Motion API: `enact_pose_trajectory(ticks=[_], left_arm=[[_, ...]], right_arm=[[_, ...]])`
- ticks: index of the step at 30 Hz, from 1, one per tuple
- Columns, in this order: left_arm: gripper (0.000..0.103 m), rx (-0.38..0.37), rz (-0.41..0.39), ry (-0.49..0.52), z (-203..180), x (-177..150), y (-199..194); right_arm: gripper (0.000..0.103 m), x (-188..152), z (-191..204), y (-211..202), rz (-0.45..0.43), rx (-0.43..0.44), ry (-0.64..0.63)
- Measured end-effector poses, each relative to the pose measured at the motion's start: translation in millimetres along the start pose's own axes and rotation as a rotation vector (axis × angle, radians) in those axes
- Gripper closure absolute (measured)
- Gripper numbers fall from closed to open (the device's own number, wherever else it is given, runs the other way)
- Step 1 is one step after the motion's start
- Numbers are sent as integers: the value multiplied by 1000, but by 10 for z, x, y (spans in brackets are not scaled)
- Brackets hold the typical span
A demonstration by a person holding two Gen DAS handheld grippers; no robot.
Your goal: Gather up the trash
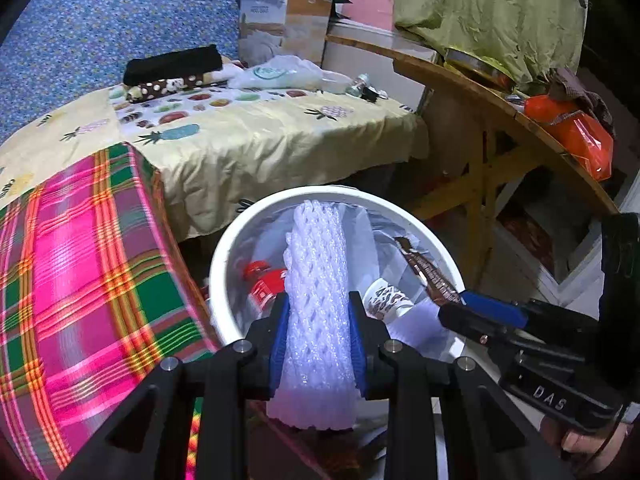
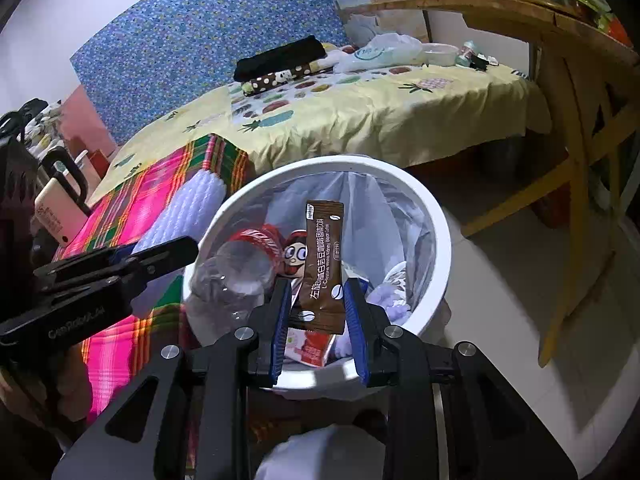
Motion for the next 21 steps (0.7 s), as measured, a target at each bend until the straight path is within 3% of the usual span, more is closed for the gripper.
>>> enact_pose_trajectory(ticks=[5,9,21], left_arm=[[71,-39,0,12,-70,82,104],[50,-54,-12,8,-73,98,120],[50,-37,-47,-21,56,40,-119]], right_arm=[[75,26,-52,63,12,-14,-3],[74,19,-89,60,6,-18,2],[74,33,5,-79,-32,1,-11]])
Point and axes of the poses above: each gripper's, at about its wrist camera, not at the fingertips, and y roughly the way its jaws point, z to its left, x to its top, the point moved 2 cm from there along y, roughly the way its jaws point, and after that the axes turned 6 degrees about y, right-handed, at the moved point
